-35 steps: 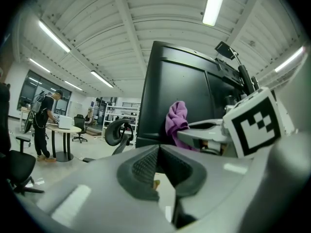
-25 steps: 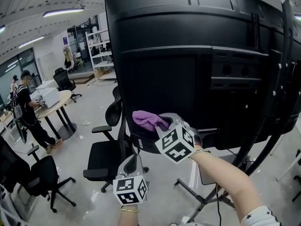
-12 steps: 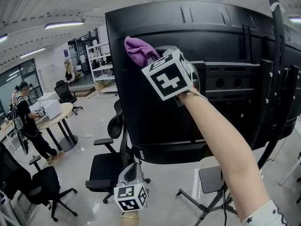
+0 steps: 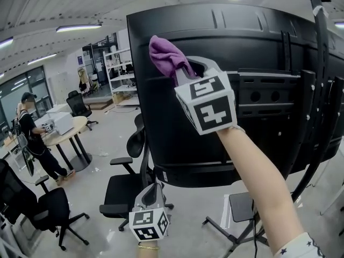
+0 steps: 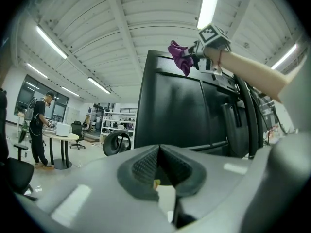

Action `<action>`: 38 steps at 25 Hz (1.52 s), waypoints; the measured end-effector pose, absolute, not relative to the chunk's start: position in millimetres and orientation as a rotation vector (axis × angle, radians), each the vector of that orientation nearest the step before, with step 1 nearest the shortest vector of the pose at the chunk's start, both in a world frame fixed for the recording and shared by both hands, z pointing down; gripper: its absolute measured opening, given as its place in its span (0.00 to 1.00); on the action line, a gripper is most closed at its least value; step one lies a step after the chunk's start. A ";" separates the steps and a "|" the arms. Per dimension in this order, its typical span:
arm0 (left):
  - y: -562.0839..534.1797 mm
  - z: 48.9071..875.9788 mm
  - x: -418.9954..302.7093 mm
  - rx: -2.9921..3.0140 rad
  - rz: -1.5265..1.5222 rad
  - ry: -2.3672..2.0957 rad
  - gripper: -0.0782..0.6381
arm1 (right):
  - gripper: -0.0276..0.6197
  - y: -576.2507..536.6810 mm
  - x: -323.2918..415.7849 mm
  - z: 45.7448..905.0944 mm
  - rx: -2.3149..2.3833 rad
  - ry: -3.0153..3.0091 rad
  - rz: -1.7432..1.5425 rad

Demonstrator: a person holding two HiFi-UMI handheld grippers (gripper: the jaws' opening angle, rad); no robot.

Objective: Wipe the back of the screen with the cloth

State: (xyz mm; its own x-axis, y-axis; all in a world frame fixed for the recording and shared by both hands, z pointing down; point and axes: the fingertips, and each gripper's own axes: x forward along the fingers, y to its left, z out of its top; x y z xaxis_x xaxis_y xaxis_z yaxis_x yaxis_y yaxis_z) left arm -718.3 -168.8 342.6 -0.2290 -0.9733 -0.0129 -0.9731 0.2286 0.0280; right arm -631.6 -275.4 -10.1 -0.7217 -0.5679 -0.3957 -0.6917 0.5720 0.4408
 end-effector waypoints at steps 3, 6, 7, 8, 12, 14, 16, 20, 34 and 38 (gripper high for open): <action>-167.0 336.9 -709.3 1.961 -0.062 -2.454 0.12 | 0.13 -259.4 -619.4 53.2 -0.955 2.622 0.757; -164.9 334.2 -698.2 1.971 -0.083 -2.454 0.12 | 0.13 -254.3 -606.4 130.9 -0.914 2.677 0.628; -164.4 334.1 -694.6 1.973 -0.084 -2.455 0.12 | 0.13 -253.0 -602.4 156.8 -0.910 2.700 0.588; -164.0 334.7 -691.1 1.974 -0.083 -2.455 0.12 | 0.13 -251.6 -598.7 181.9 -0.910 2.722 0.555; -163.4 341.5 -678.8 1.971 -0.073 -2.446 0.12 | 0.13 -246.0 -587.8 264.0 -0.940 2.808 0.455; -163.1 344.6 -673.9 1.970 -0.066 -2.441 0.12 | 0.13 -243.6 -585.3 289.8 -0.939 2.849 0.409; -161.6 346.2 -669.9 1.966 -0.069 -2.441 0.12 | 0.12 -241.7 -583.7 306.9 -0.928 2.890 0.363; -156.3 349.2 -664.2 1.953 -0.068 -2.438 0.12 | 0.12 -236.6 -578.4 319.7 -0.924 2.921 0.311; -145.1 347.6 -645.4 1.954 -0.085 -2.429 0.12 | 0.12 -217.5 -562.8 334.9 -0.904 2.969 0.299; -142.2 347.0 -642.7 1.949 -0.085 -2.431 0.12 | 0.12 -212.0 -560.4 336.6 -0.895 2.976 0.309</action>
State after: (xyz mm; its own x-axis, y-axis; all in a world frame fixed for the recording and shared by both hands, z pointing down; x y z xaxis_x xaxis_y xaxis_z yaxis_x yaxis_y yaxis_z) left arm -642.7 -142.2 347.0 -0.2174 -0.9760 -0.0149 -0.9746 0.2163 0.0581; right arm -560.4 -212.0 336.6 -0.8355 -0.5445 -0.0744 -0.5482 0.8161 0.1832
